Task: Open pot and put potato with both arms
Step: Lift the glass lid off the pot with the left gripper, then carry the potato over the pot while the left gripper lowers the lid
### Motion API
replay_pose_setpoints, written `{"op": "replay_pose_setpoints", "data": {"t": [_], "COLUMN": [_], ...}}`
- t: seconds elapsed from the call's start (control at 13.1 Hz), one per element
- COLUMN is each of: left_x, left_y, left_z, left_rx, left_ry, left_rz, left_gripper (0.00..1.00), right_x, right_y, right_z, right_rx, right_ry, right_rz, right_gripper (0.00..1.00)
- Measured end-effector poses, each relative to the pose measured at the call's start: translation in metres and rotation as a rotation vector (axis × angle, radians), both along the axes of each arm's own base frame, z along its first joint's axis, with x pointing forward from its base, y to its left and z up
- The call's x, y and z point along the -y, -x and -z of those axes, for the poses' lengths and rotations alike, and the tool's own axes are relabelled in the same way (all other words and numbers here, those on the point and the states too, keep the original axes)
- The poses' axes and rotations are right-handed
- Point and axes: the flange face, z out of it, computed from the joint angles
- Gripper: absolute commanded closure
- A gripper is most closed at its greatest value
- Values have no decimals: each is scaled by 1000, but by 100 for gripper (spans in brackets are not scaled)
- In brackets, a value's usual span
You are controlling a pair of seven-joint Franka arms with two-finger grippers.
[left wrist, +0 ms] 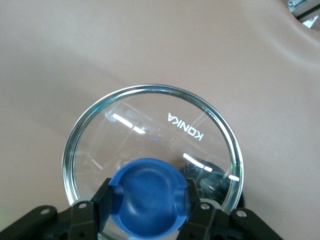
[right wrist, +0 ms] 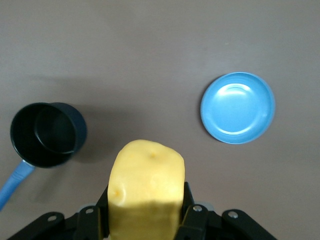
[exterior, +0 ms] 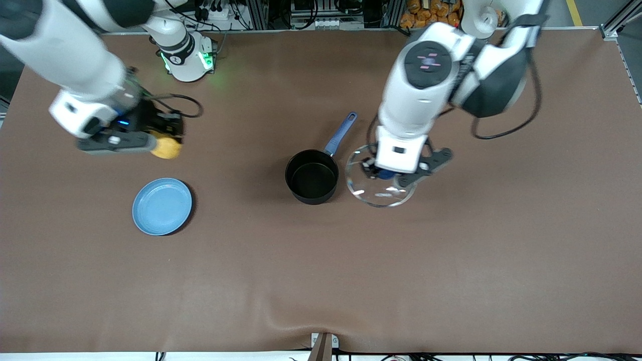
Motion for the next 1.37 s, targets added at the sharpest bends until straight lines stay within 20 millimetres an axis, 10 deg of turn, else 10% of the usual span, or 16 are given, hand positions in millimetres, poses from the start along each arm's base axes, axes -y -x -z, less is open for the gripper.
{"op": "replay_pose_setpoints", "data": {"t": [0.38, 0.76, 1.37], "left_x": [-129, -257, -299], "left_y": [-23, -36, 5], "left_z": [6, 67, 194], "left_rx": [-53, -129, 23], "left_ry": [-6, -5, -7], "left_rz": [144, 219, 297], "left_gripper": [100, 100, 100], "right_x": [-105, -168, -258], "right_y": [3, -2, 36], "right_z": [81, 178, 297], "right_rx": [-20, -15, 25], "right_ry": [6, -9, -23], "right_rz": [-53, -59, 8], "right_gripper": [100, 100, 100]}}
